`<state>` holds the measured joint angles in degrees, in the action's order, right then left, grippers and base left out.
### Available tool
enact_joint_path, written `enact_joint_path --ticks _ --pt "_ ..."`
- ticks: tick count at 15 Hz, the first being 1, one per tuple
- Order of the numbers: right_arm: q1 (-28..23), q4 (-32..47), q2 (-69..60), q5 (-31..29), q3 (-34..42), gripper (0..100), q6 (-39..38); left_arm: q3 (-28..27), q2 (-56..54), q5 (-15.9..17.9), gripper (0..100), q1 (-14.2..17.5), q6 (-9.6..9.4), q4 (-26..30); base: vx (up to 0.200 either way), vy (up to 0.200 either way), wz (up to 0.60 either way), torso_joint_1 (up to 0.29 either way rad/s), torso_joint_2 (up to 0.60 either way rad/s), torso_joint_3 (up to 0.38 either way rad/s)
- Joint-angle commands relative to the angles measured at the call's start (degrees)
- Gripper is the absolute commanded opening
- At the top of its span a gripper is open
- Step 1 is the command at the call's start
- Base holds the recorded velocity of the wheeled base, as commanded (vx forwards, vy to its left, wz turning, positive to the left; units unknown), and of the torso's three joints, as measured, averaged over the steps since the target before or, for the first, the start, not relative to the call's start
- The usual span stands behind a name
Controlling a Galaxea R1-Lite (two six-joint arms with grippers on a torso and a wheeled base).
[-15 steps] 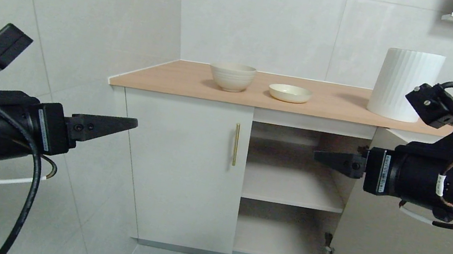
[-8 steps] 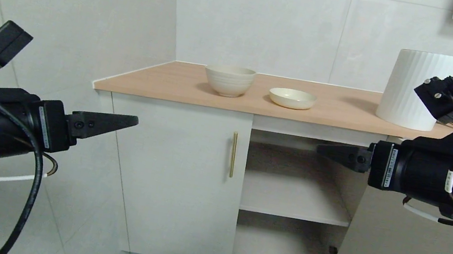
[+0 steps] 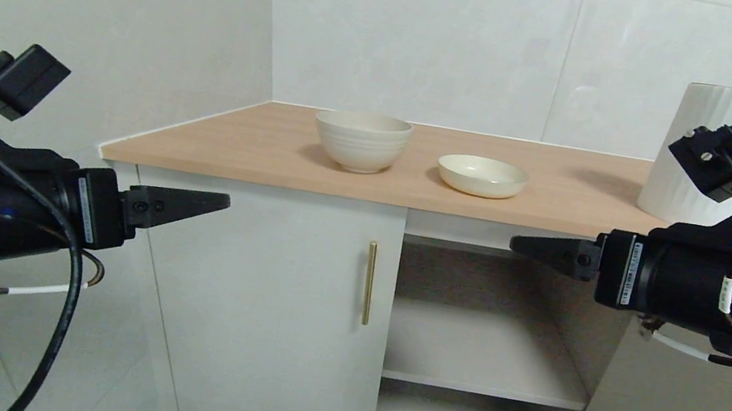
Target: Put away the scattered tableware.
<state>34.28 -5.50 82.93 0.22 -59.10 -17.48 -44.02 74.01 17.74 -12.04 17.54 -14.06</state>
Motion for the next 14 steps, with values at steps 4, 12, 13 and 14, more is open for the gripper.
enact_joint_path --ticks 4,12,13,14 --pt "0.09 -0.13 -0.49 -0.04 0.3 100 -0.1 0.16 0.43 -0.07 100 0.0 0.04 -0.18 0.05 0.0 0.0 0.001 0.0 0.001" --pt "-0.27 -0.39 0.21 -0.13 1.18 100 0.25 0.16 0.79 -0.07 100 0.0 0.04 -0.09 0.0 0.0 0.0 0.0 0.0 0.0" --pt "-0.79 -0.39 0.56 -0.13 1.09 100 0.25 0.16 0.87 0.02 100 0.0 0.04 -0.09 0.0 0.0 0.0 0.036 -0.09 -0.032" --pt "-1.67 -0.48 1.27 -0.13 1.0 100 0.25 0.25 0.96 0.02 100 0.0 0.04 -0.09 0.0 0.0 0.0 0.071 -0.24 -0.193"
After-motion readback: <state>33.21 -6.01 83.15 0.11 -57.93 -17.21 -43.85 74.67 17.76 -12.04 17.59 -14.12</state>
